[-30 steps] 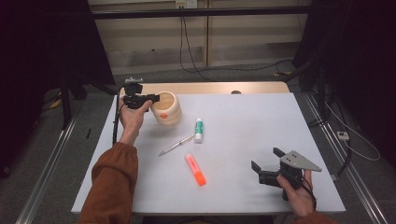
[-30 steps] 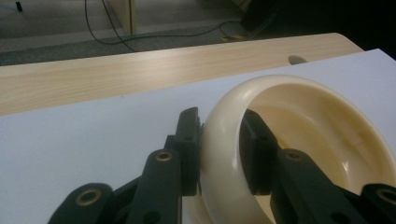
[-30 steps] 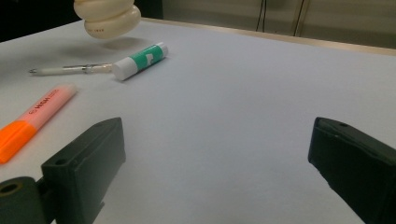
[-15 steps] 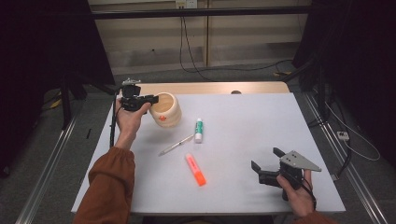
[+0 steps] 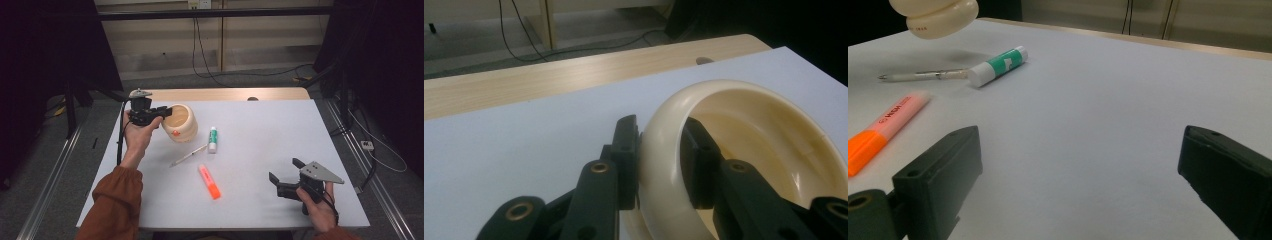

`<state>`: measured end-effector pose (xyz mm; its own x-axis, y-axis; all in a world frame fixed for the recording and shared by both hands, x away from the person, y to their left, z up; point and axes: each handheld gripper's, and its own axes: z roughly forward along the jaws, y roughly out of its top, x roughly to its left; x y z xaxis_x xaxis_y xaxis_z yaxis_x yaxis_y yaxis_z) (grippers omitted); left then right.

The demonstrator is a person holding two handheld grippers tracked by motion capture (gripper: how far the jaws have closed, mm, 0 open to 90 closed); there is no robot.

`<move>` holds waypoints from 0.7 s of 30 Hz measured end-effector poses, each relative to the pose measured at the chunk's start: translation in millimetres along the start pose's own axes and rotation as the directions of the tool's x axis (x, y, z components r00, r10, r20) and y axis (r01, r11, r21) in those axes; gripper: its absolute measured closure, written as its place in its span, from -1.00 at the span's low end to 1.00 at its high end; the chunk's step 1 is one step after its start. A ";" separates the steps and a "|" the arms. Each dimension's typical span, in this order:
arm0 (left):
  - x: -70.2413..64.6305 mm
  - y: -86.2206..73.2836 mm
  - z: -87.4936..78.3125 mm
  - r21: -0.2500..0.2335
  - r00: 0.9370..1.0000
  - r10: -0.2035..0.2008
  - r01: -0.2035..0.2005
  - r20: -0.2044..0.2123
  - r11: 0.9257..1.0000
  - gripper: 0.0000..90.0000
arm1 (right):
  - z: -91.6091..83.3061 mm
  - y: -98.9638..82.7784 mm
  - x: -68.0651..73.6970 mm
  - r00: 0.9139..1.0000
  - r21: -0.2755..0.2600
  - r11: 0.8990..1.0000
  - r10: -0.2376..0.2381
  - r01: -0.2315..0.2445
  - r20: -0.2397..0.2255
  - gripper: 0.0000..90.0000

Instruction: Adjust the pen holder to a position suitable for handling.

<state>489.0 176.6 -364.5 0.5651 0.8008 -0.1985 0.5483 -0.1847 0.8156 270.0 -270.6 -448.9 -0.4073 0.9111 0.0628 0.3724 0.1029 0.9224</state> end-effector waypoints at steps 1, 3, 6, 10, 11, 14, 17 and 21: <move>-2.0 -0.6 -1.2 -0.003 1.000 -0.004 0.004 0.002 1.000 0.59 | 0.0 0.0 0.0 1.000 0.000 1.000 0.000 0.000 0.000 -0.92; -4.9 -1.4 -5.0 -0.003 1.000 0.004 -0.004 0.008 1.000 0.59 | 0.0 0.0 -0.1 1.000 0.000 1.000 0.000 0.000 0.001 -0.92; -10.8 -2.1 -10.6 0.000 1.000 0.018 -0.018 0.016 1.000 0.59 | 0.0 0.1 0.0 1.000 0.000 1.000 0.001 -0.001 0.001 -0.92; -17.8 -4.6 -17.1 -0.006 0.999 0.027 -0.026 0.027 1.000 0.59 | 0.0 0.1 0.1 1.000 0.000 1.000 0.000 0.000 0.001 -0.92; -19.6 -5.5 -18.3 -0.006 0.999 0.026 -0.026 0.030 1.000 0.60 | 0.0 0.1 0.1 1.000 0.000 1.000 0.000 0.000 0.001 -0.92; -24.0 -8.1 -20.9 -0.009 0.999 0.028 -0.028 0.044 1.000 0.60 | -0.2 0.1 0.1 1.000 0.000 1.000 0.001 -0.001 0.001 -0.92; -29.0 -10.9 -22.8 -0.009 0.998 0.034 -0.034 0.045 0.999 0.59 | -0.1 0.2 0.2 1.000 -0.001 1.000 -0.001 0.001 0.001 -0.92; -35.1 -13.4 -24.0 -0.006 0.998 0.043 -0.043 0.054 0.999 0.59 | 0.2 0.4 0.7 1.000 -0.001 1.000 -0.001 0.001 -0.001 -0.92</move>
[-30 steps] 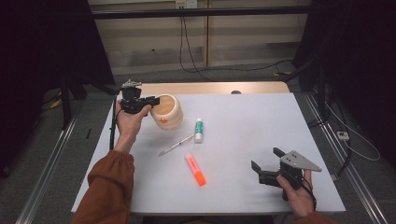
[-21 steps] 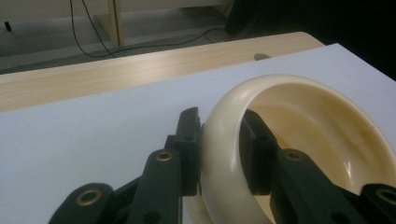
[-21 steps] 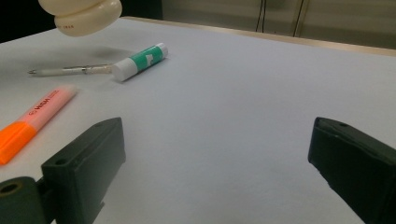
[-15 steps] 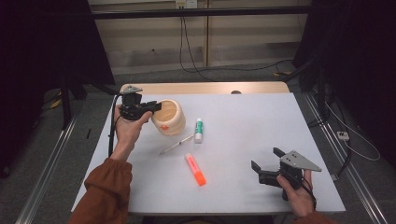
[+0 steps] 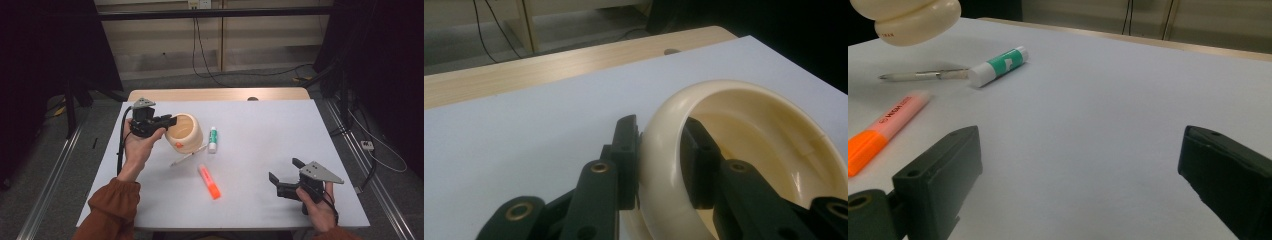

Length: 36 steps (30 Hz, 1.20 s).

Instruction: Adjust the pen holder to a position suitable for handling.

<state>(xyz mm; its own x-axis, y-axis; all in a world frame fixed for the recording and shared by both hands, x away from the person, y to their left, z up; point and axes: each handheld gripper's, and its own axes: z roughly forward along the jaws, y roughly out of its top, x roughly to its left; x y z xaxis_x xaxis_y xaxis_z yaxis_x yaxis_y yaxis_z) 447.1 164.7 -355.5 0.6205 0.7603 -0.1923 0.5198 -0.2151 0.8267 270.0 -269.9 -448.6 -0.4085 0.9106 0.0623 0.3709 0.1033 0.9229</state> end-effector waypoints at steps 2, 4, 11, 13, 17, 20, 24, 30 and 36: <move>-3.2 -1.3 -0.2 0.001 1.000 -0.005 0.005 0.011 1.000 0.59 | 0.0 -0.1 0.1 1.000 -0.002 1.000 -0.002 0.002 -0.001 -0.92; -6.9 -2.6 -0.3 0.000 1.000 -0.008 0.008 0.017 1.000 0.60 | -0.2 -0.1 0.1 1.000 -0.003 1.000 -0.002 0.002 -0.002 -0.92; -21.5 -6.2 0.1 0.011 0.999 0.006 -0.006 0.036 1.000 0.60 | -0.3 0.1 0.5 1.000 -0.003 1.000 -0.003 0.003 -0.002 -0.92; -26.6 -7.4 2.2 0.020 0.999 0.015 -0.016 0.040 1.000 0.59 | -0.1 0.2 0.6 1.000 -0.002 1.000 -0.002 0.002 -0.002 -0.92; -36.6 -6.3 6.0 0.016 0.998 0.019 -0.020 0.057 1.000 0.60 | -0.2 0.1 0.5 1.000 -0.001 1.000 -0.001 0.001 -0.002 -0.92; -45.7 -2.9 9.2 0.016 0.998 0.027 -0.028 0.064 0.999 0.59 | -0.1 0.1 0.4 1.000 -0.002 1.000 -0.002 0.002 -0.002 -0.92; -59.4 0.7 17.5 0.012 0.996 0.039 -0.040 0.084 0.999 0.59 | 0.2 0.1 0.5 1.000 -0.002 1.000 -0.005 0.005 -0.003 -0.92; -77.3 4.5 30.4 0.023 0.992 0.063 -0.066 0.108 0.998 0.60 | 0.2 0.0 0.2 1.000 -0.003 1.000 -0.003 0.003 -0.004 -0.92; -92.5 7.8 45.0 0.037 0.990 0.067 -0.072 0.125 0.997 0.60 | 0.1 0.0 0.2 1.000 -0.003 1.000 -0.002 0.002 -0.006 -0.92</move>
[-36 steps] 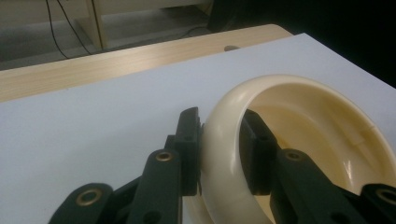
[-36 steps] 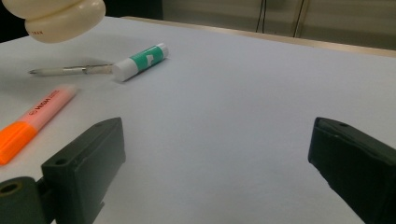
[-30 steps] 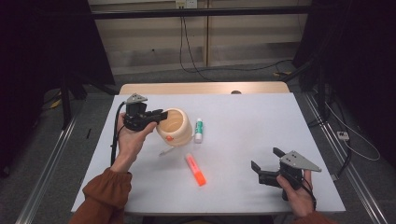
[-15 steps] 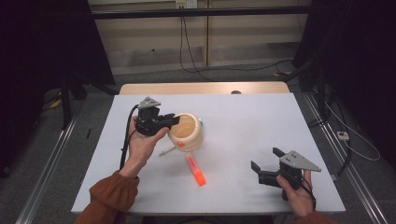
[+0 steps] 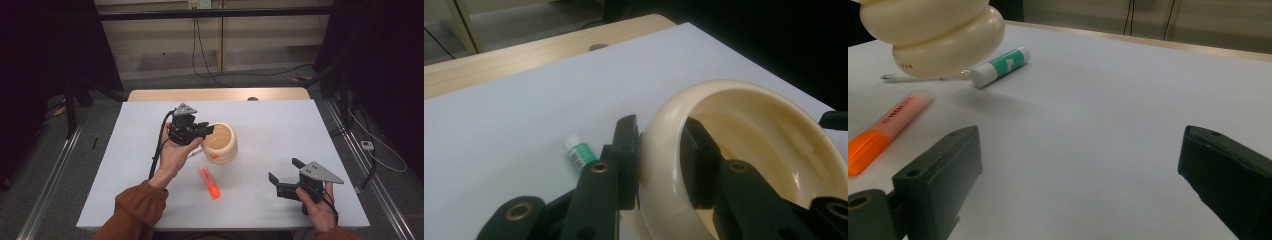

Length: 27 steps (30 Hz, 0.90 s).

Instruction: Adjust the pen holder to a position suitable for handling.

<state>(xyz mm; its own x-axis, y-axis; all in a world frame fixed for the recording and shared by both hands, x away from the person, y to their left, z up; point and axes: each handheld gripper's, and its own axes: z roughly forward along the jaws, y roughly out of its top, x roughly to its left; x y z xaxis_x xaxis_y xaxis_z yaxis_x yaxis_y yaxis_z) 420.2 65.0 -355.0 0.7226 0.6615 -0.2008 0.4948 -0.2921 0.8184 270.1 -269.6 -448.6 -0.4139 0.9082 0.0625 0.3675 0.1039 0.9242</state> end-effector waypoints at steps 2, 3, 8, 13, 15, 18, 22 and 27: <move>-4.2 -0.3 5.4 0.003 1.000 -0.004 0.004 0.007 1.000 0.60 | -0.2 0.0 -0.1 1.000 0.002 1.000 0.003 -0.003 0.001 -0.92; -5.8 -0.6 8.0 0.006 1.000 -0.002 0.002 0.012 1.000 0.60 | -0.3 0.0 -0.1 1.000 0.002 1.000 0.002 -0.002 0.001 -0.92; -12.5 -3.4 18.8 0.022 1.000 -0.008 0.008 0.023 1.000 0.60 | -0.4 -0.1 0.0 1.000 0.000 1.000 -0.001 0.001 -0.001 -0.92; -16.6 -8.5 27.2 0.055 1.000 -0.005 0.004 0.023 0.998 0.60 | -0.4 0.0 0.0 1.000 0.000 1.000 0.000 0.000 -0.002 -0.92; -17.2 -11.0 30.2 0.059 1.000 -0.005 0.004 0.019 0.998 0.60 | -0.4 -0.1 0.0 1.000 0.000 1.000 -0.002 0.002 -0.001 -0.92; -18.3 -14.7 34.0 0.077 1.000 -0.016 0.014 0.020 0.997 0.60 | -0.3 -0.1 0.0 1.000 0.001 1.000 -0.002 0.002 -0.002 -0.92; -19.7 -19.5 40.5 0.085 0.999 -0.036 0.034 0.014 0.996 0.60 | -0.2 -0.2 0.1 1.000 0.001 1.000 -0.004 0.004 -0.003 -0.92; -19.9 -23.6 48.1 0.103 0.999 -0.053 0.052 0.007 0.993 0.59 | -0.3 -0.2 0.1 1.000 0.000 1.000 -0.004 0.004 -0.004 -0.92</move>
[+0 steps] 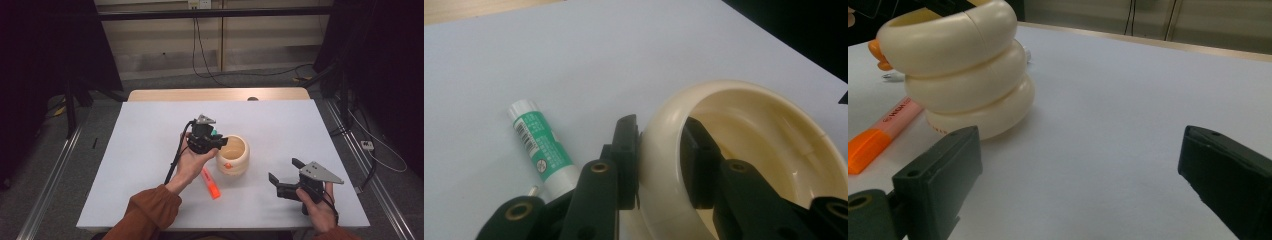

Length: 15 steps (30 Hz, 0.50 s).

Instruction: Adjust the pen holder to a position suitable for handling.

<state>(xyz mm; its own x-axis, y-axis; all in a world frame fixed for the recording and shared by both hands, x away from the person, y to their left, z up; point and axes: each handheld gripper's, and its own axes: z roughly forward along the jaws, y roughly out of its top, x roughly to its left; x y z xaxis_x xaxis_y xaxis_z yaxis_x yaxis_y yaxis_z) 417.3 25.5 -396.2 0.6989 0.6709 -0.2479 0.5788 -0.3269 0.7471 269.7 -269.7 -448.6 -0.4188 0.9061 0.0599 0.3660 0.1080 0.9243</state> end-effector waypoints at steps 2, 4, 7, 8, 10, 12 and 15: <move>0.6 -1.8 3.3 0.005 1.000 0.001 -0.001 -0.006 1.000 0.59 | 0.0 -0.1 -0.1 1.000 0.001 1.000 0.000 0.000 0.000 -0.92; 1.3 -1.8 4.6 0.002 1.000 -0.007 0.007 -0.007 1.000 0.58 | -0.1 0.0 0.0 1.000 0.000 1.000 0.001 -0.001 0.000 -0.92; 1.1 -2.0 6.6 -0.003 1.000 -0.004 0.004 -0.001 1.000 0.58 | -0.2 0.0 0.1 1.000 0.001 1.000 -0.001 0.001 0.000 -0.92; 1.0 -1.8 7.8 -0.006 1.000 -0.004 0.004 0.002 1.000 0.57 | 0.0 0.0 0.0 1.000 0.000 1.000 0.000 0.000 -0.001 -0.92; 0.9 -1.1 9.5 -0.002 1.000 0.007 -0.007 0.000 1.000 0.57 | 0.3 0.0 0.0 1.000 0.002 1.000 0.001 -0.001 0.000 -0.92; 1.1 -0.8 10.8 -0.007 1.000 0.009 -0.009 0.004 1.000 0.57 | 0.1 0.1 0.2 1.000 0.000 1.000 0.000 0.000 0.001 -0.92; 0.6 -0.9 11.6 -0.008 1.000 0.013 -0.012 0.007 1.000 0.52 | -0.1 0.1 0.0 1.000 -0.001 1.000 0.000 0.000 0.000 -0.92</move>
<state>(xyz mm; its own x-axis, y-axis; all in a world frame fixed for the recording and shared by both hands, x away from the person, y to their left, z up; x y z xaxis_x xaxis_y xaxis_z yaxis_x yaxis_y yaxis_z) 422.0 18.5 -404.1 0.7089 0.6622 -0.2427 0.5665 -0.3297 0.7552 269.7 -269.7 -448.5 -0.4184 0.9062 0.0603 0.3654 0.1072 0.9246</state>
